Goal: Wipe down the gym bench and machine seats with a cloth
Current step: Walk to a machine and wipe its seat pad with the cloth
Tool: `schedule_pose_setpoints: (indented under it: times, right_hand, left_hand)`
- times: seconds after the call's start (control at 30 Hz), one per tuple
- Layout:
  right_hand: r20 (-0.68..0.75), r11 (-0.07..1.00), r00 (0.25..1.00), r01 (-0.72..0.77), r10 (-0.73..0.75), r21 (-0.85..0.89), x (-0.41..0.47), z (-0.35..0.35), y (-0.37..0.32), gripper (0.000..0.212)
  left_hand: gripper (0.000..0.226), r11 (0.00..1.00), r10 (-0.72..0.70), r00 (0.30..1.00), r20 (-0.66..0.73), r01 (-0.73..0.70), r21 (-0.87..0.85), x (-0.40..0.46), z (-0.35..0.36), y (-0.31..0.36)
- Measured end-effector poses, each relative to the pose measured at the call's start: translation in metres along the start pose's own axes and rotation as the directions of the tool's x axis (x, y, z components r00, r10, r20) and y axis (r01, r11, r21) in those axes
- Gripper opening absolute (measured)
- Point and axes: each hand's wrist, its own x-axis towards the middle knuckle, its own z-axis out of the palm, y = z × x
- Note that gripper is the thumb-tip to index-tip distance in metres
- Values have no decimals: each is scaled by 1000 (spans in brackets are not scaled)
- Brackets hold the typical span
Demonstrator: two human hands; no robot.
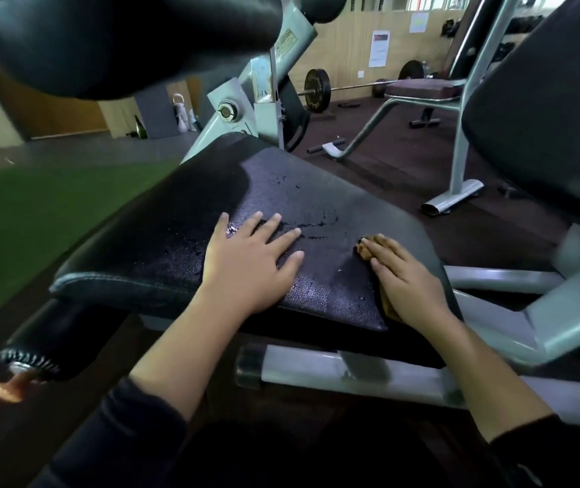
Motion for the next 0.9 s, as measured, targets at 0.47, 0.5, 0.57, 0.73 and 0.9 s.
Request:
schedule_pose_setpoints:
  times: [0.47,0.5,0.57,0.73,0.9]
  right_hand:
    - [110,933,934,350,-340,-84,-6,30,-71,40]
    - [97,905,911,411,-401,-110,-20,31,-75,41]
    - [93,847,857,515,-506,-136,-42,25,-68,42]
    - [138,875,870,482,-472,-45,-47,-7,-13,41]
    - [117,976,970,217,-214,-18,6,4,-13,38]
  left_hand:
    - [51,995,-58,988,-140,46,-87,4,8,0]
    - [51,994,-62,988,-143,49,-93,4,8,-1]
    - [51,994,-61,987,-150,48,-95,4,10,-2]
    - [52,997,-57,988,-144,49,-61,4,12,-2]
    - [51,996,-69,988,-140,60,-70,4,11,1]
